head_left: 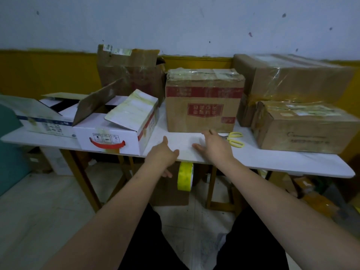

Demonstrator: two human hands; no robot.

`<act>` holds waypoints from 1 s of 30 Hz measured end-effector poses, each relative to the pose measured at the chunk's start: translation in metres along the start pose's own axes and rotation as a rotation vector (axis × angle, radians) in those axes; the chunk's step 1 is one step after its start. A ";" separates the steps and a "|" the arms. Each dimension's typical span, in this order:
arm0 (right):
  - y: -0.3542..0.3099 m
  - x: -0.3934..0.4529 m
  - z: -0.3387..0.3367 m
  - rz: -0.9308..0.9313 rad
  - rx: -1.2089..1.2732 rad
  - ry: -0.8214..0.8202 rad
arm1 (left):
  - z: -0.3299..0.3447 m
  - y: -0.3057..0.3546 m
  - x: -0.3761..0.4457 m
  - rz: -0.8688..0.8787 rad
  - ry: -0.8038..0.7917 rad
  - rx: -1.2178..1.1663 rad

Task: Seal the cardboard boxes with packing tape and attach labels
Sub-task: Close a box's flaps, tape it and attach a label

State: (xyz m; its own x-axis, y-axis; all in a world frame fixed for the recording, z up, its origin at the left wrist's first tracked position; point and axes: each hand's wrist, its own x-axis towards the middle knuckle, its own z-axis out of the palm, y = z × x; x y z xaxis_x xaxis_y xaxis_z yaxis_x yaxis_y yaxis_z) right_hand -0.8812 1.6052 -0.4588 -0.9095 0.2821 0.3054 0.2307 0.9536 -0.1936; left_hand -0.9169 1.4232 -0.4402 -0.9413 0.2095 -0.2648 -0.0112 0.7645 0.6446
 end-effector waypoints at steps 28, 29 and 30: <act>0.096 0.160 -0.120 -0.346 0.309 0.242 | -0.065 0.206 0.120 0.916 0.370 0.604; 0.097 0.159 -0.121 -0.344 0.288 0.228 | -0.065 0.206 0.121 0.925 0.348 0.621; 0.097 0.158 -0.120 -0.340 0.273 0.227 | -0.066 0.205 0.123 0.926 0.316 0.642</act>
State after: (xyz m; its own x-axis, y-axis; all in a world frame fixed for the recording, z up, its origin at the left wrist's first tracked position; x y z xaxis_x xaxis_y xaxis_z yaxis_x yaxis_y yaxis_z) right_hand -0.9607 1.7546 -0.3171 -0.8121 0.0041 0.5835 -0.1935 0.9415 -0.2758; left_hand -1.0570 1.5655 -0.2929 -0.5432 0.7564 0.3644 0.8108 0.5853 -0.0064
